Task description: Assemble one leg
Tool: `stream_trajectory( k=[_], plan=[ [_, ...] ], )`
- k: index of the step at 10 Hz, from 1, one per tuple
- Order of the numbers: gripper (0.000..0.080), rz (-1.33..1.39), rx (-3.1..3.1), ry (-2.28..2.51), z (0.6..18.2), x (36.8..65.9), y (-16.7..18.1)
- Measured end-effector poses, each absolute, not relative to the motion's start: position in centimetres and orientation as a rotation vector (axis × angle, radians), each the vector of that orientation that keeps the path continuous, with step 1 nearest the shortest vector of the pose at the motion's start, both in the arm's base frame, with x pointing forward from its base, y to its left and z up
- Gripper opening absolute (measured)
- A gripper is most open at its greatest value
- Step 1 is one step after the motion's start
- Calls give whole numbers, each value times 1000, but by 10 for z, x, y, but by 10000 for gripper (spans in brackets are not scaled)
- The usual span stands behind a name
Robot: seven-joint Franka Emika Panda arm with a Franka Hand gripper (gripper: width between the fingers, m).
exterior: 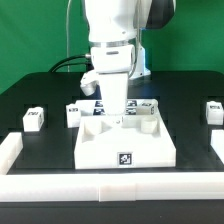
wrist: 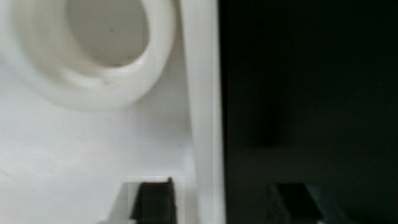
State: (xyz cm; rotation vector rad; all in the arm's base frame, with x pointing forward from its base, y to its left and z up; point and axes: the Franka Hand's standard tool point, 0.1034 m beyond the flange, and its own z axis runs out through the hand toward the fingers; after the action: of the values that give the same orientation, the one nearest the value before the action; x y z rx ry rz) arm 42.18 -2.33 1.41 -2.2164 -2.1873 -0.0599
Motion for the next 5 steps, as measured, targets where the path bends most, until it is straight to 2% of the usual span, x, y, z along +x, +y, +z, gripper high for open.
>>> stream_trajectory(
  k=[1, 2, 5],
  plan=[
    [138, -60, -2216, -2188, 14, 422, -23],
    [57, -60, -2217, -2187, 14, 422, -23],
    [57, -60, -2217, -2187, 14, 422, -24]
  ],
)
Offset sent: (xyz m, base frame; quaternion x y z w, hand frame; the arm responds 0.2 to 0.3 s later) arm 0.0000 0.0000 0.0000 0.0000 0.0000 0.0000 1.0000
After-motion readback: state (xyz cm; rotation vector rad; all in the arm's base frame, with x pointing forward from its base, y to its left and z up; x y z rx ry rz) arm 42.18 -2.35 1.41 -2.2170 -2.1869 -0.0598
